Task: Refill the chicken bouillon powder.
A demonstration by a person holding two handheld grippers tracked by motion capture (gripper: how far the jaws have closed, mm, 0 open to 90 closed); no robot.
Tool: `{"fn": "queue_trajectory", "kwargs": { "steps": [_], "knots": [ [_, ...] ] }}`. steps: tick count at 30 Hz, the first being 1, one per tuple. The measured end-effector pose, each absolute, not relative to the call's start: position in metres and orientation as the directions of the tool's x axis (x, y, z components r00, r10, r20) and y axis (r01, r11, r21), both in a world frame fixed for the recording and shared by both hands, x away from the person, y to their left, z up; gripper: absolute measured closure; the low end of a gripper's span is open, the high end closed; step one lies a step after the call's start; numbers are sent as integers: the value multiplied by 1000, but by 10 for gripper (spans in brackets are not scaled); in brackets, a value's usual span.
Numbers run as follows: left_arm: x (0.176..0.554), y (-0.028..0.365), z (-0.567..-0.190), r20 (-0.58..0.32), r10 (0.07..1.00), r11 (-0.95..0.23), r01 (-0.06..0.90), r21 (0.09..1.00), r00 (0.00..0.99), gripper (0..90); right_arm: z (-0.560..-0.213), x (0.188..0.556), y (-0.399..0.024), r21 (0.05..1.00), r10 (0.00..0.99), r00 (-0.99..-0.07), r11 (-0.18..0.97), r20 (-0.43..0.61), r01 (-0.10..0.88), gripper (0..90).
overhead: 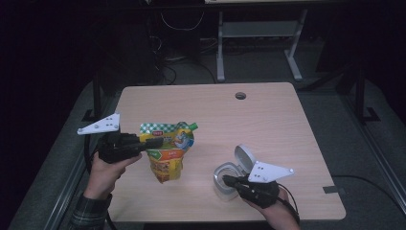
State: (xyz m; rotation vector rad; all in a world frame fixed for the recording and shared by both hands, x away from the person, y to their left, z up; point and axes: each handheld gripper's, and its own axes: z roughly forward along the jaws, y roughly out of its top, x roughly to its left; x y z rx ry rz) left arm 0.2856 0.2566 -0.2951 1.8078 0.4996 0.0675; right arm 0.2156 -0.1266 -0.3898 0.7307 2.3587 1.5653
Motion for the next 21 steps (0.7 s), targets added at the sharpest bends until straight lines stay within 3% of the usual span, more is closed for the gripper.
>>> {"fn": "queue_trajectory", "kwargs": {
  "steps": [21],
  "knots": [
    [273,243,-272,-213,299,-204,280,938,930,900,-383,240,-72,902,513,-855,330,76,278,899]
  ]
}}
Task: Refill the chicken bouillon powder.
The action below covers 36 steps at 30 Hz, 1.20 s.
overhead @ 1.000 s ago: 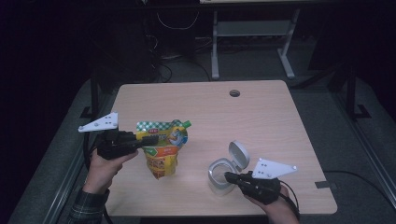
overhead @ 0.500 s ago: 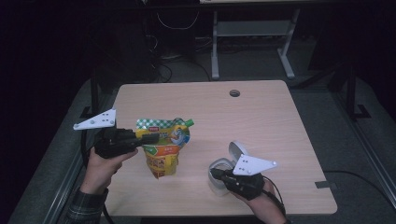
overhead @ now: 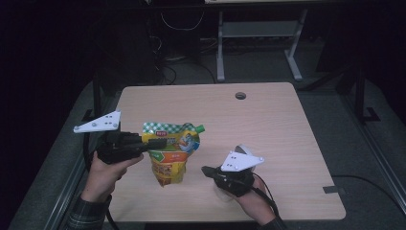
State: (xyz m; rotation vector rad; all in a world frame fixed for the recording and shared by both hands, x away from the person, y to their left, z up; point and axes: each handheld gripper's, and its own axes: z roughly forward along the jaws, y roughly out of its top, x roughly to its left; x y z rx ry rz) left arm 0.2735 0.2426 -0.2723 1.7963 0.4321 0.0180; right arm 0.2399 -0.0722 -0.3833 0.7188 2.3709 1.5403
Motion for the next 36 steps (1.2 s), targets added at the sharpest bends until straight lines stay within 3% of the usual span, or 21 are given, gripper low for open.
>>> {"fn": "queue_trajectory", "kwargs": {
  "steps": [13,36],
  "knots": [
    [262,217,-250,-187,245,-210,240,948,951,900,-383,244,-57,902,511,-857,332,73,275,899],
    [266,189,-247,-179,237,-265,241,934,955,900,-396,230,-34,912,462,-885,332,65,240,899]
  ]
}}
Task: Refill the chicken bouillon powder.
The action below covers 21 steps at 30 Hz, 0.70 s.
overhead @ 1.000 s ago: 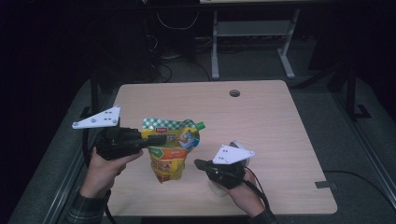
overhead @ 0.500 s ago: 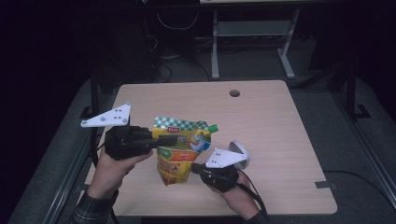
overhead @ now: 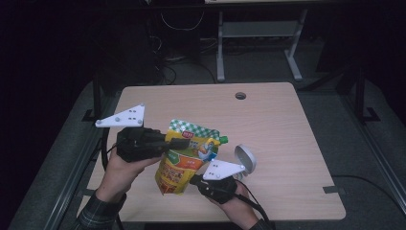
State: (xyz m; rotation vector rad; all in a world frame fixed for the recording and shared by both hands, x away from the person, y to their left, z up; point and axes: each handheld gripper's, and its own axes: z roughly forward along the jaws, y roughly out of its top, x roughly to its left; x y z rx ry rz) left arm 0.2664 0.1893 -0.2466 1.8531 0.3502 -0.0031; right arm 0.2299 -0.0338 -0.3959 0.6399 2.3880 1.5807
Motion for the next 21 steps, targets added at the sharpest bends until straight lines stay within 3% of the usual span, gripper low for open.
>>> {"fn": "queue_trajectory", "kwargs": {
  "steps": [21],
  "knots": [
    [279,169,-261,-208,247,-301,279,912,946,900,-411,220,-20,927,382,-921,310,82,212,899]
  ]
}}
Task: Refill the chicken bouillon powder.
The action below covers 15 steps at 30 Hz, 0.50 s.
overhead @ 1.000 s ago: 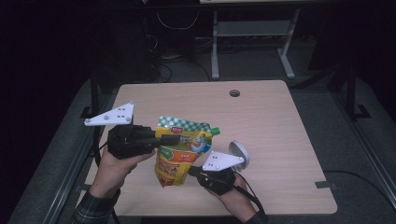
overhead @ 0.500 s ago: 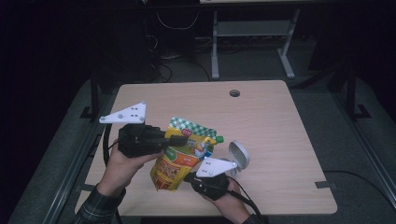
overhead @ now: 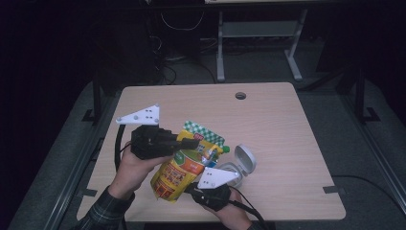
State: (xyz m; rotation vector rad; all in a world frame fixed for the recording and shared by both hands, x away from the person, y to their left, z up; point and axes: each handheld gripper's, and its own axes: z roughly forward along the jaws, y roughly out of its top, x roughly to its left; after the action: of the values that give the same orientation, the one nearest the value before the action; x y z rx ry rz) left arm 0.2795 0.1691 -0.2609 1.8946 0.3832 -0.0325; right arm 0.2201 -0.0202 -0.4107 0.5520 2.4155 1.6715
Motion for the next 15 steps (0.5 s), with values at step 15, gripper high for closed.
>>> {"fn": "queue_trajectory", "kwargs": {
  "steps": [15],
  "knots": [
    [289,154,-276,-245,257,-344,326,881,935,900,-419,213,-15,934,323,-943,304,83,187,900]
  ]
}}
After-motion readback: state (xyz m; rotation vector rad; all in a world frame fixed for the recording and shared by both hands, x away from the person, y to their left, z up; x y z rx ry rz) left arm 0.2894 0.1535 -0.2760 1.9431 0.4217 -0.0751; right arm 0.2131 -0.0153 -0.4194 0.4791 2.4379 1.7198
